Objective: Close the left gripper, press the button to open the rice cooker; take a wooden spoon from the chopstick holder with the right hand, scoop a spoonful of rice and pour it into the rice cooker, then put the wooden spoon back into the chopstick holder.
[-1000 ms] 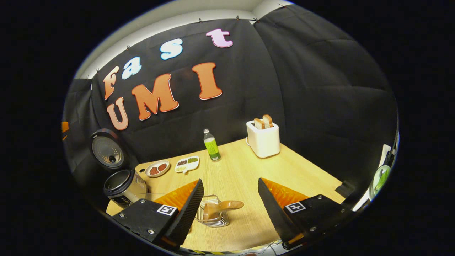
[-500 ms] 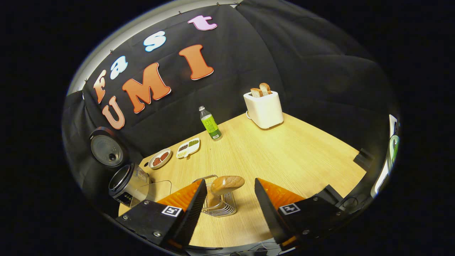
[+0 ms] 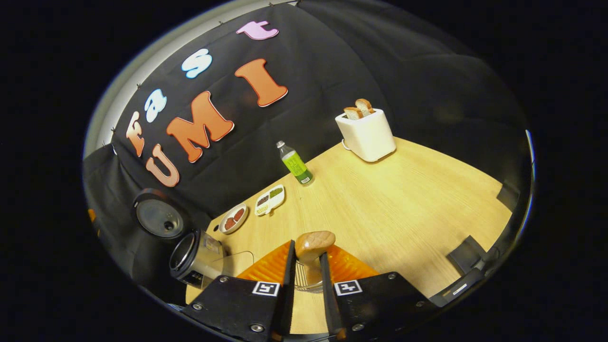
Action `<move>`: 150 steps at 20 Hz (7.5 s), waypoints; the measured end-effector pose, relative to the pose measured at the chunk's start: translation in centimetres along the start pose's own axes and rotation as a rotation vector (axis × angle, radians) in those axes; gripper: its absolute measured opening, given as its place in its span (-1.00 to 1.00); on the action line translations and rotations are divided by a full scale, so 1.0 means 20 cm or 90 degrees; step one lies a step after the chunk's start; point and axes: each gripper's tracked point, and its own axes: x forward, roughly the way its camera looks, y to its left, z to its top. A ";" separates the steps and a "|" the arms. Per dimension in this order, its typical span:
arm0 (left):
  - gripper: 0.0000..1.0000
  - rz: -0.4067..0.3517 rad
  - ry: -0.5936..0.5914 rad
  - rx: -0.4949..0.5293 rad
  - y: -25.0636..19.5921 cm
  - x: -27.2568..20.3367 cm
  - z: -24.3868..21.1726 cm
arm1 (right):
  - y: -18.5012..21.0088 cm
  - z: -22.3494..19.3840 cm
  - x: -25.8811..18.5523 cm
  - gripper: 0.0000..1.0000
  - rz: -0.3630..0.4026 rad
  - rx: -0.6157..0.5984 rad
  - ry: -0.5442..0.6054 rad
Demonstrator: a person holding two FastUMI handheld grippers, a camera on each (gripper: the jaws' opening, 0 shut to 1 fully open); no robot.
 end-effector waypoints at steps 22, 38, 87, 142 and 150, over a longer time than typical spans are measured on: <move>1.00 -0.129 0.038 -0.024 0.28 0.43 -0.14 | 0.96 0.18 -0.23 -0.73 0.046 -0.314 -0.144; 0.99 -0.166 0.024 0.014 0.47 0.58 -0.15 | 1.01 -0.45 0.17 -0.73 0.036 -0.541 -0.016; 0.94 -0.178 0.041 -0.015 0.41 0.52 -0.20 | 0.85 -0.62 0.10 -0.73 0.179 0.393 0.097; 0.94 -0.173 0.045 -0.031 0.51 0.53 -0.16 | 1.96 0.16 -0.06 -0.74 0.296 0.191 -0.043; 0.94 -0.178 0.042 -0.031 0.51 0.55 -0.16 | 2.01 0.15 -0.04 -0.74 0.289 0.150 -0.049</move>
